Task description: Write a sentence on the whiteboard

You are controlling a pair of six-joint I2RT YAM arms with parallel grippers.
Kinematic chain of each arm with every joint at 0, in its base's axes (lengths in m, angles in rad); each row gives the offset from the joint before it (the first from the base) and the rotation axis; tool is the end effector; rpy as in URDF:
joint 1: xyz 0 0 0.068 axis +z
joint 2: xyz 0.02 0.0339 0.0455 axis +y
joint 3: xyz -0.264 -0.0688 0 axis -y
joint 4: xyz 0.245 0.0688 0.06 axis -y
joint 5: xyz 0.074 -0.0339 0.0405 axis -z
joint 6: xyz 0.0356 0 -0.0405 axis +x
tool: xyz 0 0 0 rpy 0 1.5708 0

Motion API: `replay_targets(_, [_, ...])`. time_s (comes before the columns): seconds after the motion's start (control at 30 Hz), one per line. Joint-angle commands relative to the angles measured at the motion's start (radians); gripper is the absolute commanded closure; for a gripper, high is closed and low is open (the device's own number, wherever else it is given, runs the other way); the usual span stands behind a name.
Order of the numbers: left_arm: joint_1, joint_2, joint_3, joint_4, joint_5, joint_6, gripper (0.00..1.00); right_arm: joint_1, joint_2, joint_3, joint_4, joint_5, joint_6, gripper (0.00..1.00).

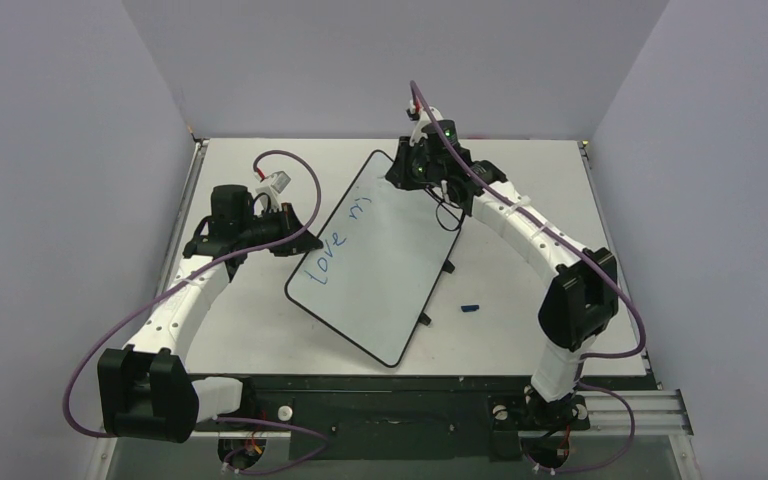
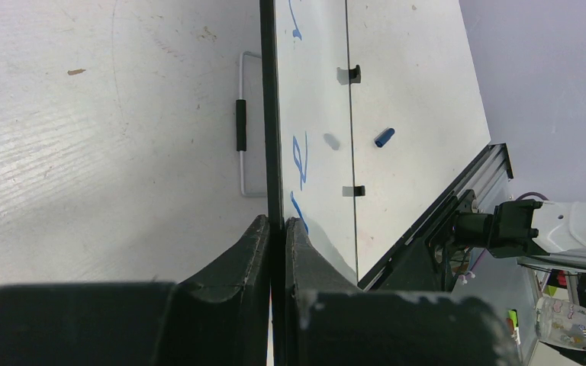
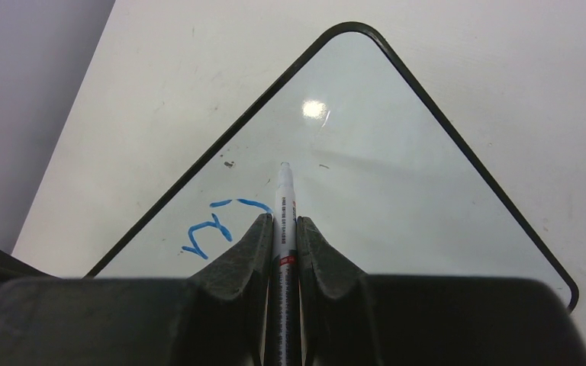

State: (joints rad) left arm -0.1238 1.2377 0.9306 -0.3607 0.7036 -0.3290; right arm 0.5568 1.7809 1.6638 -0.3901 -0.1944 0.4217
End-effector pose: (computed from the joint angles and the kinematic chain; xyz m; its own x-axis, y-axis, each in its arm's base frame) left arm 0.2599 -0.0556 0.2835 -0.7749 -0.1518 -0.6136 0.3676 0.6814 -0.6328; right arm 0.3534 0.2281 0.3497 -0.6472 0.0702 -0.7591 -0.4351 0.7836 0.4434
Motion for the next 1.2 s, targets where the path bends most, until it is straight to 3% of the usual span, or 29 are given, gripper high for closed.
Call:
replay_targets(0.0, [-0.019,-0.017,0.042,0.04,0.023,0.07,1.0,0.001,0.027,0.042,0.032,-0.039,0.018,1.0])
replay_targets(0.7, [-0.02,-0.014,0.043,0.036,0.021,0.074,1.0,0.041,0.08,0.052,0.039,-0.06,0.023,1.0])
replay_targets(1.17, [-0.02,-0.019,0.043,0.036,0.023,0.075,1.0,0.065,0.016,-0.093,0.051,-0.032,0.01,1.0])
